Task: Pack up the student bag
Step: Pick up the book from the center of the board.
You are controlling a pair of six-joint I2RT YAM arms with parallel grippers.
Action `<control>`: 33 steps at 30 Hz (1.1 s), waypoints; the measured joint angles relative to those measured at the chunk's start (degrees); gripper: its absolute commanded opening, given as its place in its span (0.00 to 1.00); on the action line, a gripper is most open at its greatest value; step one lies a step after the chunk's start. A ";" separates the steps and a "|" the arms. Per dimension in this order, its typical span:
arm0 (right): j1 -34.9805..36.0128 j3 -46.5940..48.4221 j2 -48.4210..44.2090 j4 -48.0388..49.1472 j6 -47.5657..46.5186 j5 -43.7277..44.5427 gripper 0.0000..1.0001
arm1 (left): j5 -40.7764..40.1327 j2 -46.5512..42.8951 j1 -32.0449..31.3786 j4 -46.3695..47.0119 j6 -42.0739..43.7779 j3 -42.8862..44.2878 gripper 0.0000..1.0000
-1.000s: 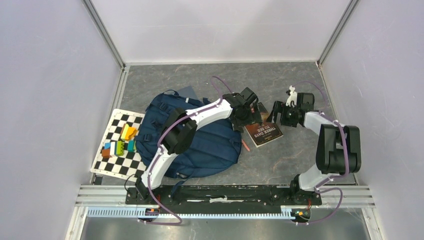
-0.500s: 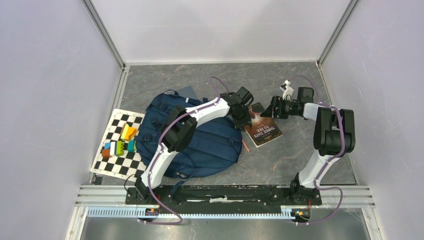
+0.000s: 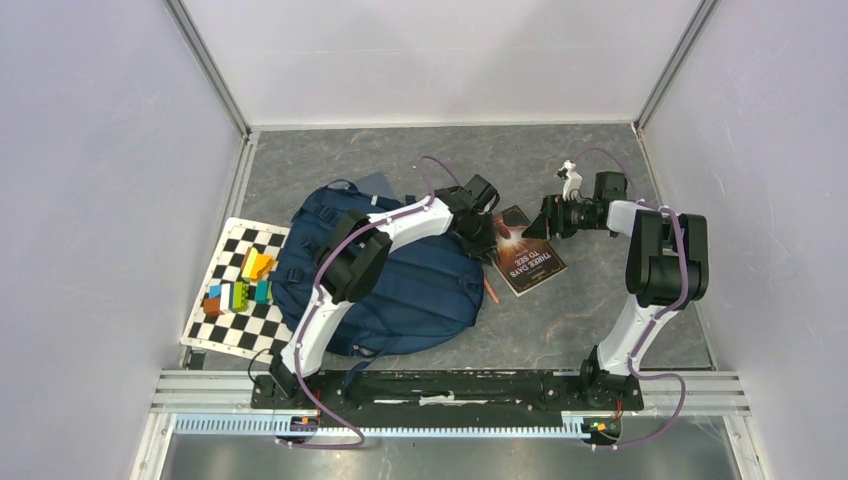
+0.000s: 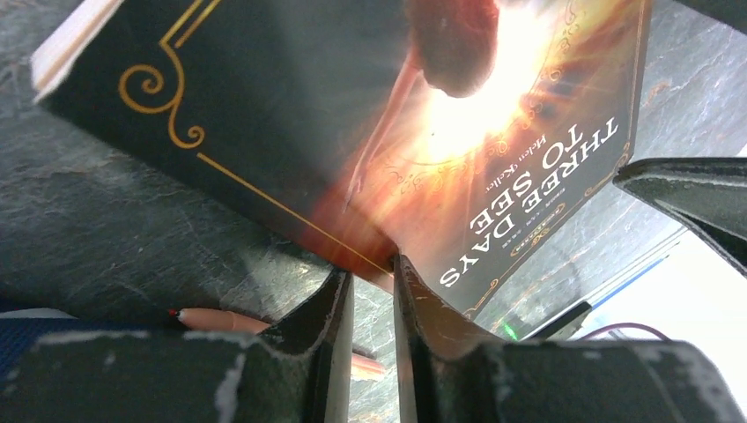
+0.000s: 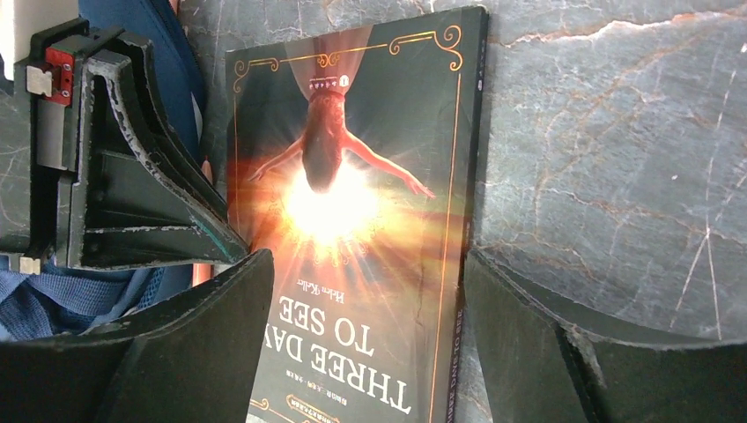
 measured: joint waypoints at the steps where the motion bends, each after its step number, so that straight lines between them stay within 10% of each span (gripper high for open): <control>1: 0.15 0.20 0.13 -0.22 -0.44 0.02 0.82 | 0.46 -0.04 0.02 0.28 0.33 -0.24 0.25; 33: 7.21 -14.29 -17.03 4.44 17.09 29.77 0.81 | -9.73 -7.17 -0.85 20.28 3.56 -10.38 0.37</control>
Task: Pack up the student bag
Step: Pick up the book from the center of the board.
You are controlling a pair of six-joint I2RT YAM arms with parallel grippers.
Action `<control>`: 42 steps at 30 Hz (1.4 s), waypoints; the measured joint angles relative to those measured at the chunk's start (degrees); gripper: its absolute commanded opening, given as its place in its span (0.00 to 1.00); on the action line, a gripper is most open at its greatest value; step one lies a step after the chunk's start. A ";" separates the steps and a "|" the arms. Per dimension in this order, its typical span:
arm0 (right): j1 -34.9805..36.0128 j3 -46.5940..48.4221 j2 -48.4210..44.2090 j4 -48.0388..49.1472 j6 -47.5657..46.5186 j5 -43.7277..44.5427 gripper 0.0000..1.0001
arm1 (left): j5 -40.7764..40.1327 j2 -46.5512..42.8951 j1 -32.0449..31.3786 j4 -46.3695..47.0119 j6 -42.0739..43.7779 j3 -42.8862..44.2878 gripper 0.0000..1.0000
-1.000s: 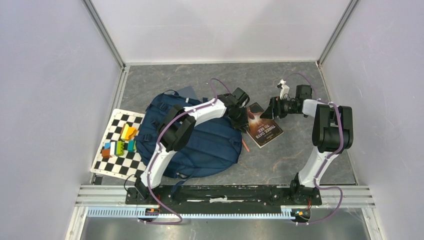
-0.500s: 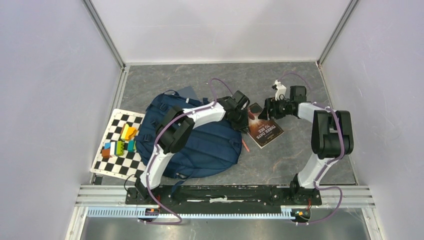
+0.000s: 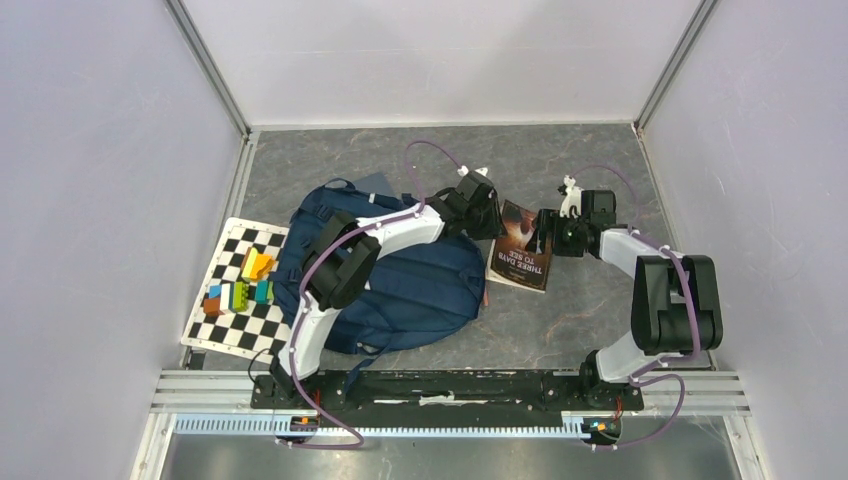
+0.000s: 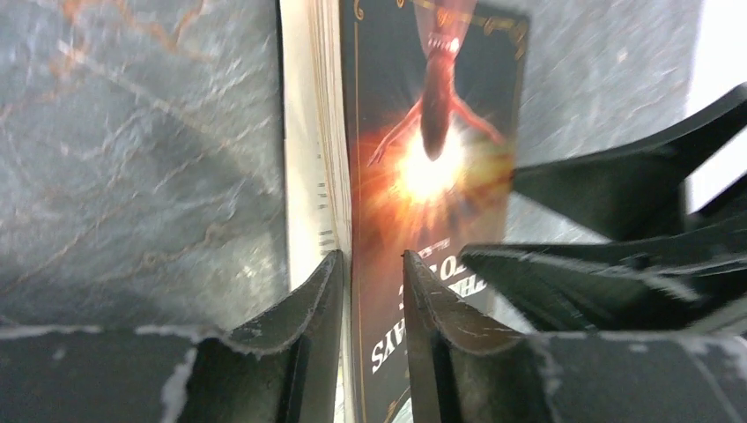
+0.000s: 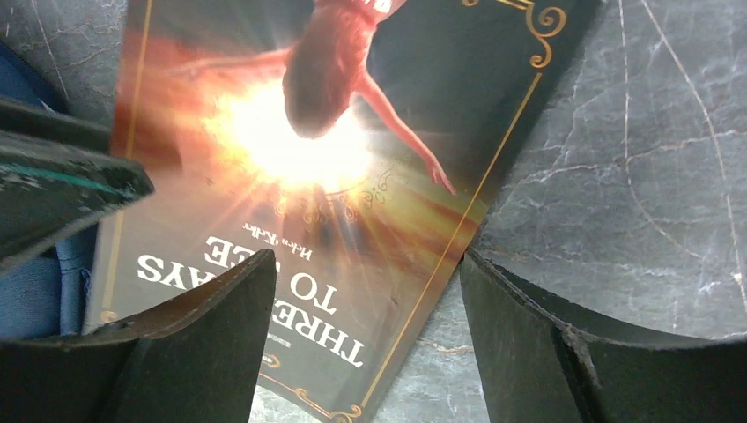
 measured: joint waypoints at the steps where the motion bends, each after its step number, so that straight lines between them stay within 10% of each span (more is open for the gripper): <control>1: 0.11 -0.39 -0.33 0.17 0.76 0.24 0.80 | -0.28 -0.24 0.15 1.90 -0.17 -0.09 0.37; 10: 0.31 -2.54 -1.49 2.97 4.85 0.46 0.80 | -0.09 -1.20 0.33 8.35 -1.95 -1.07 0.36; 16: 0.37 -3.08 -2.05 3.72 6.21 0.81 0.81 | 1.49 -1.20 0.33 7.69 -2.32 -1.07 0.03; 34: -3.61 8.04 -21.07 -9.46 9.27 2.54 0.98 | 6.08 -13.86 2.95 10.58 -4.57 1.84 0.02; 42: -5.35 11.32 -30.14 6.82 27.69 -8.79 0.98 | 6.21 -25.53 4.76 13.70 -4.66 5.18 0.02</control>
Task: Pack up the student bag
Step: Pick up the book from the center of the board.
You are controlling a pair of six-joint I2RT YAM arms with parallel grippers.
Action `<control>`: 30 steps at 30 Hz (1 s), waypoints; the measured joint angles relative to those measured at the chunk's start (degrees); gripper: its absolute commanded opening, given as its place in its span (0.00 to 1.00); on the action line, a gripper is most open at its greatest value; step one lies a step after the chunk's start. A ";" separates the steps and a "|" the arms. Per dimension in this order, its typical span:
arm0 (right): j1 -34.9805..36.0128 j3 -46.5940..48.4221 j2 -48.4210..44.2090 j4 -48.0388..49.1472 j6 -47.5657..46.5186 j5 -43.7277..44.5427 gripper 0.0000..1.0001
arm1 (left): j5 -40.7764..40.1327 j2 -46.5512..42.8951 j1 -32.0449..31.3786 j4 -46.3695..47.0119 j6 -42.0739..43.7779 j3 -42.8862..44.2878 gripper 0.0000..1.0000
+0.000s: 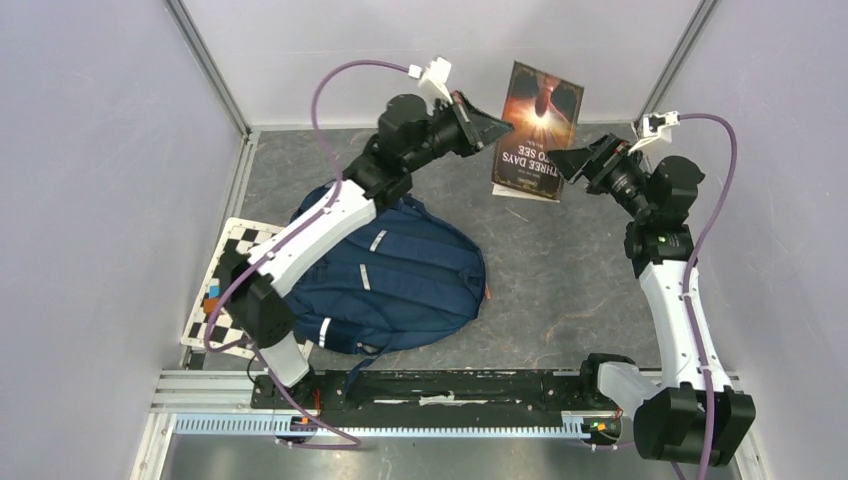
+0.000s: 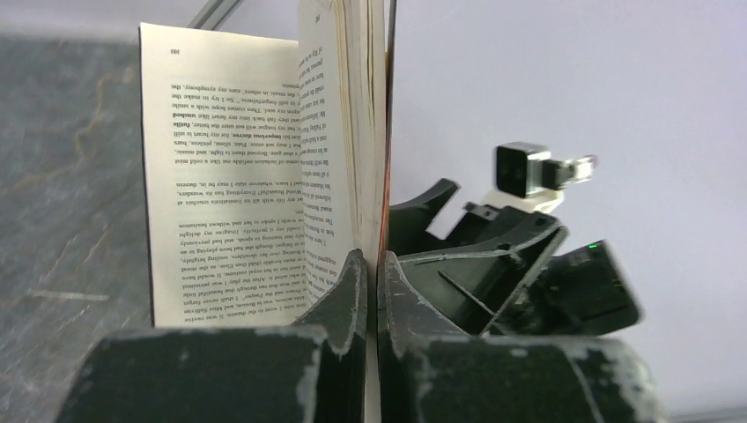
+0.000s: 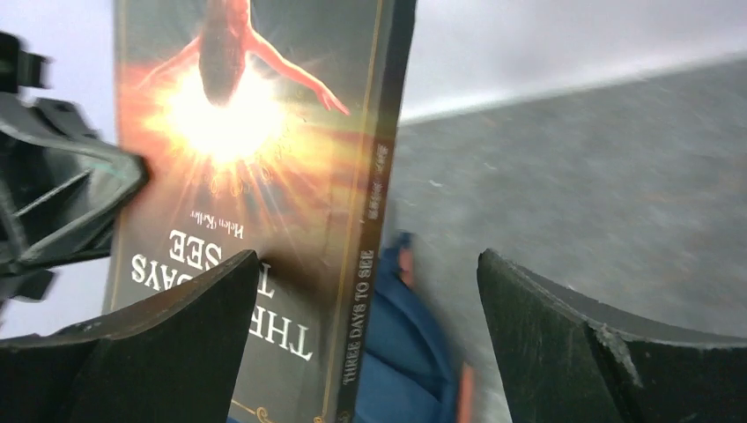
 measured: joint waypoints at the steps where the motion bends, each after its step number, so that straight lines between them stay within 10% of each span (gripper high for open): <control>1: -0.04 -0.79 -0.26 5.14 3.78 -2.14 0.98 | 0.11 -1.51 0.24 0.52 0.00 -0.04 0.02; 11: 3.78 5.31 8.92 35.87 27.98 -19.08 0.84 | 2.19 -10.71 0.74 4.61 0.44 -2.05 0.02; 15: 7.15 7.67 10.12 43.01 32.54 -21.62 0.26 | 2.43 -11.30 0.76 4.96 0.76 -3.30 0.03; 19: 7.48 7.43 10.21 45.90 35.74 -21.31 0.00 | 2.27 -12.11 1.01 4.35 2.51 -3.72 0.74; 30: 7.56 18.84 8.07 -4.13 -0.02 2.01 0.00 | -12.02 -22.27 -5.05 -14.27 30.18 -16.94 1.00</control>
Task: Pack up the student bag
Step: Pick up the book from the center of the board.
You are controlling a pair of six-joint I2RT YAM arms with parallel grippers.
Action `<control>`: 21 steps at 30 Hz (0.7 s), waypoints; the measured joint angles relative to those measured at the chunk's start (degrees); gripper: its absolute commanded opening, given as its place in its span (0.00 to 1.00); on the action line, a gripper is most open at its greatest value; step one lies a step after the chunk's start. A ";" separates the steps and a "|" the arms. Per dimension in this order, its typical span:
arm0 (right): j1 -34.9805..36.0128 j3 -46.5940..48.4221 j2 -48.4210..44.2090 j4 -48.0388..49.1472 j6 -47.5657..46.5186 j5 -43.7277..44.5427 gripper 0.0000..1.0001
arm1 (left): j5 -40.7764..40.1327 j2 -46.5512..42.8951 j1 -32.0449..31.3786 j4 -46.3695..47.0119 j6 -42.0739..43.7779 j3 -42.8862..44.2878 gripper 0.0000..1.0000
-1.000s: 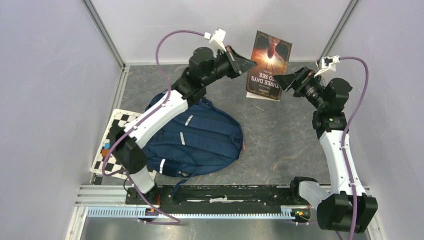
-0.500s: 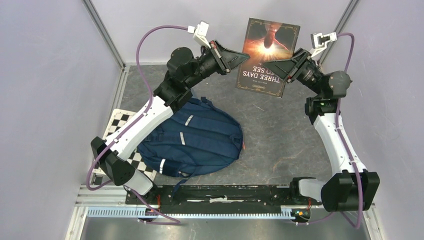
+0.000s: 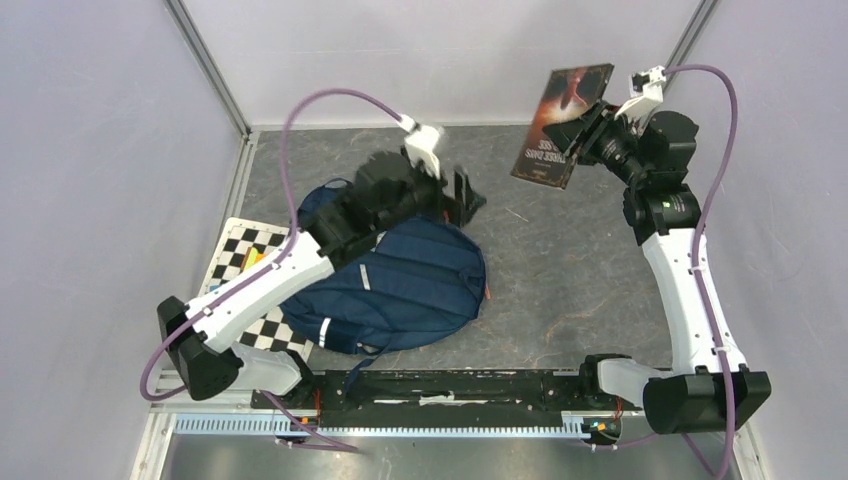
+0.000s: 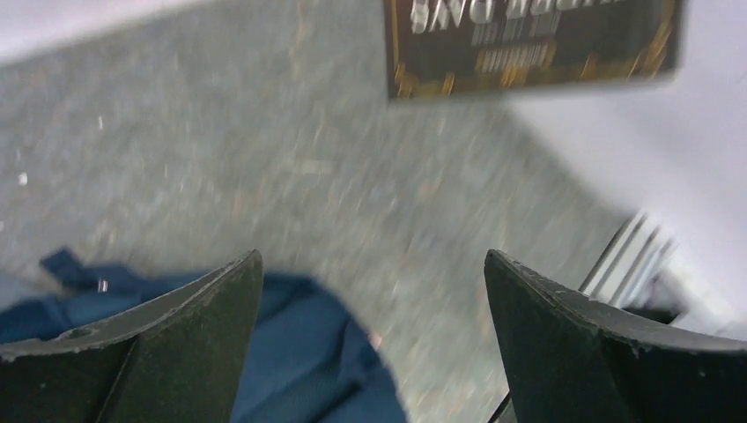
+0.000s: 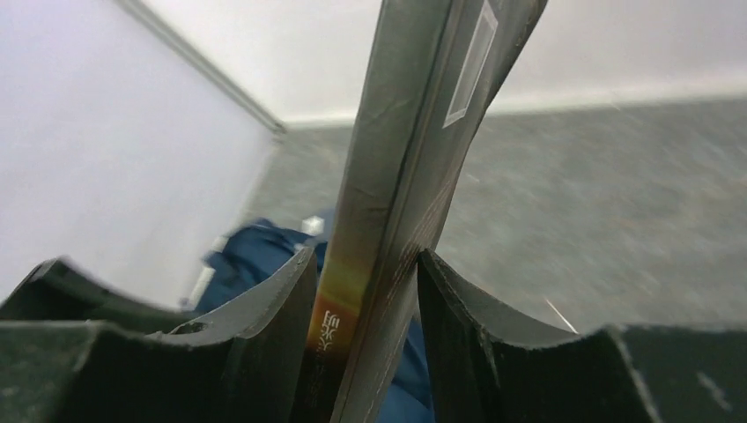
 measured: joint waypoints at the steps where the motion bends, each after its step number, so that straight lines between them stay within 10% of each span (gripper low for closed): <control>1: -0.02 -0.04 -0.39 -3.37 -2.29 2.29 0.00 | -1.29 -0.20 -1.60 -1.42 2.03 -1.86 1.00; 9: -0.09 -7.15 -4.68 -18.18 -12.04 13.92 0.00 | -4.48 1.20 -13.79 -12.61 10.67 -10.23 1.00; 21: -0.09 -9.03 -7.48 -21.00 -14.73 16.11 0.00 | -8.63 15.67 -12.83 -21.57 0.42 -6.12 0.92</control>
